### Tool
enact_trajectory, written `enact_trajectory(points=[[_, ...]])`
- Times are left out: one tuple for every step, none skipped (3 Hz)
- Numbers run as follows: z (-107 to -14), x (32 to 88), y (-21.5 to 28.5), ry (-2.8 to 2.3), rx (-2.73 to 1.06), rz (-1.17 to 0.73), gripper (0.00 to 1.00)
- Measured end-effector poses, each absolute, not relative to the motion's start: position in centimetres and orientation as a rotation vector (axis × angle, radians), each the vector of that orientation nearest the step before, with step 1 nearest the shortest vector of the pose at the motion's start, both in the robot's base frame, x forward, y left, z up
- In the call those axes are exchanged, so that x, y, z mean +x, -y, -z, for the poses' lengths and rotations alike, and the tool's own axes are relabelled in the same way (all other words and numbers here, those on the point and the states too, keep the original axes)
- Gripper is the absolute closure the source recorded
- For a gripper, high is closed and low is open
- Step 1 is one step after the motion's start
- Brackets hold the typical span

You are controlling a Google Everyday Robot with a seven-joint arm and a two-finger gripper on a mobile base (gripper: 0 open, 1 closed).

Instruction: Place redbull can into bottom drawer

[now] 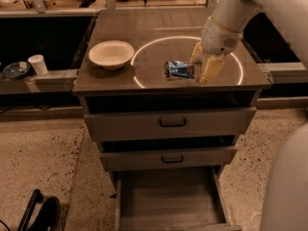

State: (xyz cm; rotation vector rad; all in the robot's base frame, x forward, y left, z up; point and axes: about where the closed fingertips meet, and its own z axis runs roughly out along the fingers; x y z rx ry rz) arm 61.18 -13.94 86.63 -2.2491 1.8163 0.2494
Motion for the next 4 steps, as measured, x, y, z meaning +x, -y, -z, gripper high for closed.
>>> enact_trajectory(points=[[-85.2, 57.0, 17.9, -1.959, -2.207, -0.252, 1.00], [-84.0, 53.5, 20.0, -1.956, -2.257, -0.142, 1.00], [-82.6, 52.7, 20.0, -1.966, -2.279, -0.159, 1.00], [-83.5, 52.8, 20.7, -2.005, -2.216, -0.078, 1.00]])
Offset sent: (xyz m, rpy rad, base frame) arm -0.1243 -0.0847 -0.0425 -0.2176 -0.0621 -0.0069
